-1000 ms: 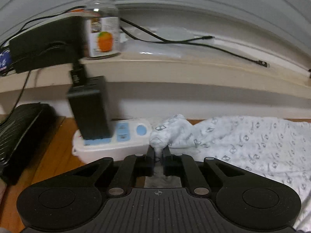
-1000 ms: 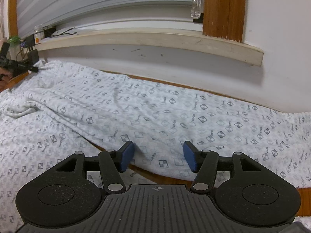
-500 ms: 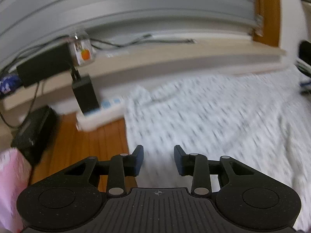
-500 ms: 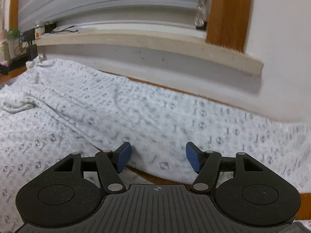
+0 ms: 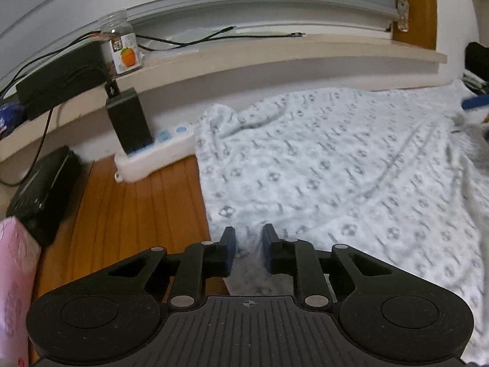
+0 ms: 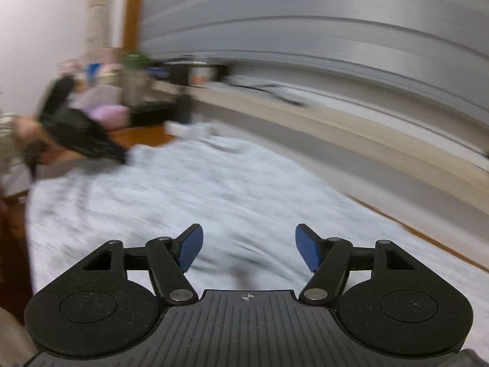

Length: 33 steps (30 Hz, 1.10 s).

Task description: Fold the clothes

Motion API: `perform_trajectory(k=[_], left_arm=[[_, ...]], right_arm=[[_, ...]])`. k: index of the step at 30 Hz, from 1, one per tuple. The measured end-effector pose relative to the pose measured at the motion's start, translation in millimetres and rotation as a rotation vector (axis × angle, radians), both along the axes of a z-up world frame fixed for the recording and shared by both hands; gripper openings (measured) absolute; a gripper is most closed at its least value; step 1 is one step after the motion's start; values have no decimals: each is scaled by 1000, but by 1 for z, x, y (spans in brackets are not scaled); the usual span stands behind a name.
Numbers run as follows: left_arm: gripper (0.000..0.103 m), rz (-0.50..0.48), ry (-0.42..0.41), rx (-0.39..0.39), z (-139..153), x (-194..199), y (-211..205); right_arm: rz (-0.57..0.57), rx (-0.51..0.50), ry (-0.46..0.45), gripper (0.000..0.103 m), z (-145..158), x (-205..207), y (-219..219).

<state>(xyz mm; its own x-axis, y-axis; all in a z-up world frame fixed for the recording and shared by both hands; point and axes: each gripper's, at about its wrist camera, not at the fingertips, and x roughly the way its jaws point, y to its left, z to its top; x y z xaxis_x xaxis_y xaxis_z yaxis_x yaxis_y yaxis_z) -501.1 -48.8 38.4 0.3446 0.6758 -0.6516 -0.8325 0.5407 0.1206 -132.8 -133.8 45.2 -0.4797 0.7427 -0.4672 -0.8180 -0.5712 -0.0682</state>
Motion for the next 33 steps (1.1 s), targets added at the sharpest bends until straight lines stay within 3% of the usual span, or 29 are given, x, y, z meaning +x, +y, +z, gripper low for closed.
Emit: perform_trajectory(k=[13, 16, 20, 24, 33], left_arm=[[21, 9, 83, 44, -3, 21, 51], [15, 13, 89, 51, -4, 22, 57], [15, 22, 66, 52, -7, 19, 56], [15, 32, 55, 54, -6, 19, 55], [15, 41, 65, 44, -5, 21, 56]], right_arm=[[375, -36, -22, 67, -12, -190, -23], [445, -43, -35, 67, -16, -224, -36], [525, -68, -48, 67, -23, -253, -59], [572, -46, -116, 67, -37, -280, -79], [524, 173, -291, 68, -61, -303, -112]])
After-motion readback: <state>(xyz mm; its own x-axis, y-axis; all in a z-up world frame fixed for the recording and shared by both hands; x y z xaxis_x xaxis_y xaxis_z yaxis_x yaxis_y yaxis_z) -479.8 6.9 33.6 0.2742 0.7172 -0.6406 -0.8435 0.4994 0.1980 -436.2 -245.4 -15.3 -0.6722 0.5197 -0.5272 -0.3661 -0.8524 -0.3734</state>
